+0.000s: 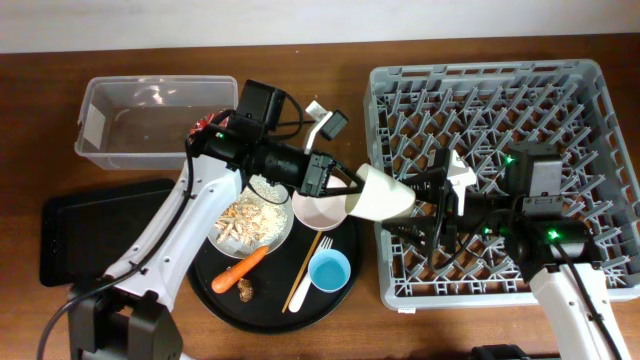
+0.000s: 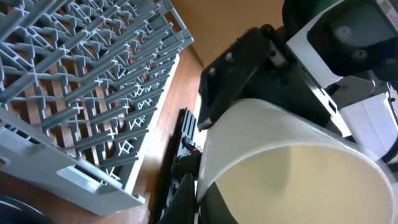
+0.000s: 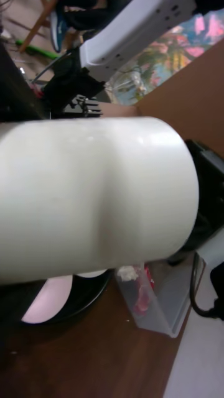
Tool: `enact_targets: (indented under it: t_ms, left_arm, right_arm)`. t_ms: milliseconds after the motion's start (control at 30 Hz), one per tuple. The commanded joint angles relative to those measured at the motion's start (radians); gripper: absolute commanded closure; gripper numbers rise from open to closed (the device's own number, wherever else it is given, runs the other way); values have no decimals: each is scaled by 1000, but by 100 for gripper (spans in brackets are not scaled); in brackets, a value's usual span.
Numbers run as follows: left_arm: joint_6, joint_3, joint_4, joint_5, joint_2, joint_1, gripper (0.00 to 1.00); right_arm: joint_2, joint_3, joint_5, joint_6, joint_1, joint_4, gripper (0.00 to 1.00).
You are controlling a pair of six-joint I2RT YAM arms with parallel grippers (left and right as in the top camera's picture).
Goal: Sort waste into correct bins and load items into the dishwasher rack
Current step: 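Hand the white cup to the right gripper and place it in the rack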
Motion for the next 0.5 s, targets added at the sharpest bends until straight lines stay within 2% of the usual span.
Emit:
enact_targets:
  t_ms: [0, 100, 133, 200, 233, 267, 333, 400, 467]
  left_arm:
    - [8, 7, 6, -10, -2, -7, 100]
    - [9, 7, 6, -10, -2, -7, 99]
    - [9, 7, 6, -16, -2, -7, 92]
    - [9, 7, -7, -115, -2, -7, 54]
    - [9, 7, -33, -220, -2, -7, 38]
    - [8, 7, -74, -379, -2, -4, 30]
    - [-53, 7, -159, -702, -3, 23, 25]
    - [-101, 7, -215, -875, -11, 69, 24]
    - [-104, 7, -253, -969, -27, 113, 24]
  right_arm:
    - [-2, 15, -65, -9, 19, 3, 34]
    - [-2, 15, -64, -10, 19, 4, 39]
    - [-2, 15, -64, -8, 18, 3, 39]
    - [-2, 15, -50, 31, 17, 3, 43]
    - [-2, 15, 6, 85, 16, 3, 44]
    - [-2, 15, 89, 145, 16, 2, 45]
    - [-5, 18, 345, 287, 16, -8, 49]
    - [-9, 48, 536, 346, 16, -73, 49]
    - [-8, 116, 750, 394, 16, -184, 48]
